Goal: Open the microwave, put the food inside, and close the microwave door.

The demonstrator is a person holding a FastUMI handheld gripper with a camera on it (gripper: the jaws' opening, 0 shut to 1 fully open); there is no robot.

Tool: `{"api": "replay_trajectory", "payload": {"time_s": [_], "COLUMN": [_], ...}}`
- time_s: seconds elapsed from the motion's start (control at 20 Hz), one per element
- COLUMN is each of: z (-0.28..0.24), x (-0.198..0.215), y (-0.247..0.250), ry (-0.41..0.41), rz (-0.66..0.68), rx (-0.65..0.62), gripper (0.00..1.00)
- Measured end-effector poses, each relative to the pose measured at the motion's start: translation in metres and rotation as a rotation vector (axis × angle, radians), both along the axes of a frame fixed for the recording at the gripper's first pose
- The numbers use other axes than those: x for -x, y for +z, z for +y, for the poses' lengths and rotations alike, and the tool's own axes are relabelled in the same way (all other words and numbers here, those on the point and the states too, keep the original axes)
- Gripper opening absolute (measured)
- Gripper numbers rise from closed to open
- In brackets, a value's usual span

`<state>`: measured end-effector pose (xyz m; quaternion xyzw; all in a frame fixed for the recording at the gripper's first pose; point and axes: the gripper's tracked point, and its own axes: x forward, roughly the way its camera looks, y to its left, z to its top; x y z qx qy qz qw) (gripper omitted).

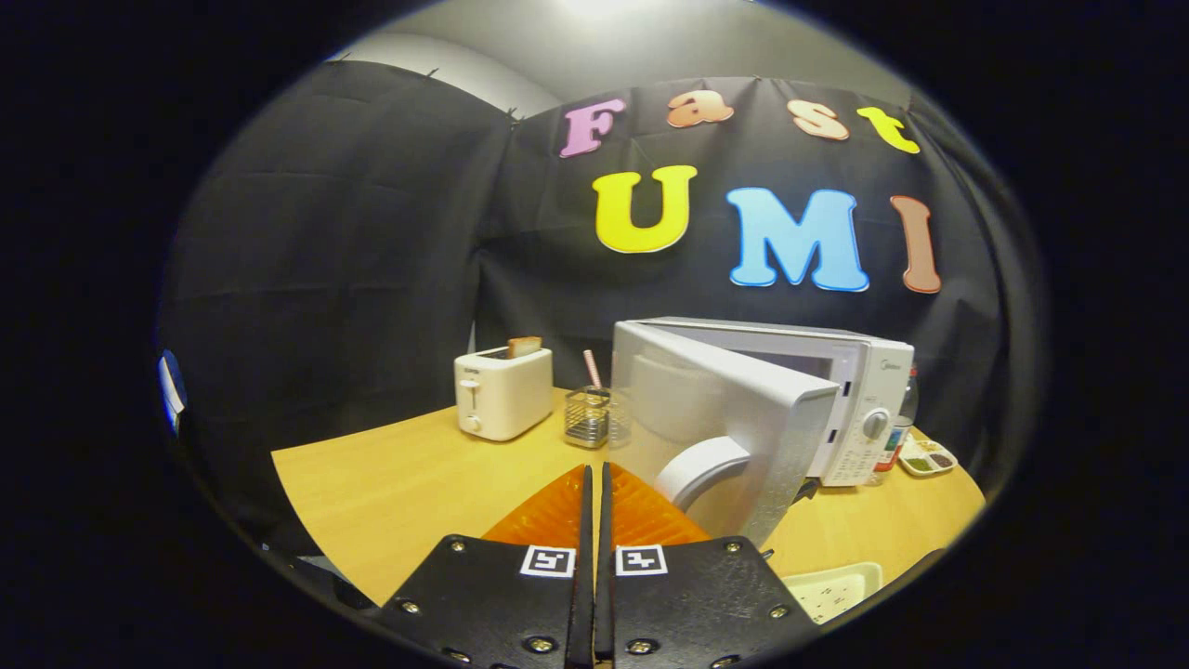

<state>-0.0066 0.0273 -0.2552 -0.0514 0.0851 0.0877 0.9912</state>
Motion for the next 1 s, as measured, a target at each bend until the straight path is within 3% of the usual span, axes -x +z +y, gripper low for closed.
{"api": "replay_trajectory", "payload": {"time_s": [0.55,1.0], "z": [-0.138,-0.19], "x": [-0.082,-0.15], "y": [0.007,0.007], "ry": [-0.3,-0.427], "rz": [-0.031,-0.059], "rx": [0.007,0.028], "gripper": [0.02,0.02]}}
